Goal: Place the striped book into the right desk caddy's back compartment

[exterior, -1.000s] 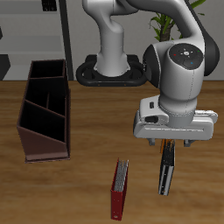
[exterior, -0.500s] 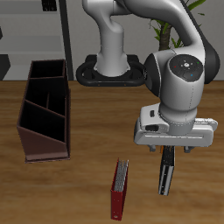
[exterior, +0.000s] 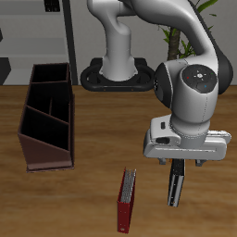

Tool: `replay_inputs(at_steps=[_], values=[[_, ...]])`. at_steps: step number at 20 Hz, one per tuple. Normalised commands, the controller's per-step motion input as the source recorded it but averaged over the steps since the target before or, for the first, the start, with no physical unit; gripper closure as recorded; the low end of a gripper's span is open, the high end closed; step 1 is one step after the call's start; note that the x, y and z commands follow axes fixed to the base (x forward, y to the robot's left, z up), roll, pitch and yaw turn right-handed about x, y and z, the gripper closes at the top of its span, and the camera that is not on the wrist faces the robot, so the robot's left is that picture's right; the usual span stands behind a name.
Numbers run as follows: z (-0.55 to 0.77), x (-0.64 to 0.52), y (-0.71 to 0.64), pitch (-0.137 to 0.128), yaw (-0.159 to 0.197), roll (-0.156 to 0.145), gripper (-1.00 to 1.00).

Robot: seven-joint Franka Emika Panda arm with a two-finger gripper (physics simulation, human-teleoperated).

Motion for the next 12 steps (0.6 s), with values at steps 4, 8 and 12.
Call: replay_inputs(at_steps=[4, 8, 12], values=[[-0.09, -0.13, -0.01, -0.069, -0.017, -0.017, -1.0], [-0.28, -0.07, 0.02, 0.033, -0.02, 0.006, -1.0], [-0.15, 0.04, -0.02, 0.019, -0.001, 0.004, -1.0]])
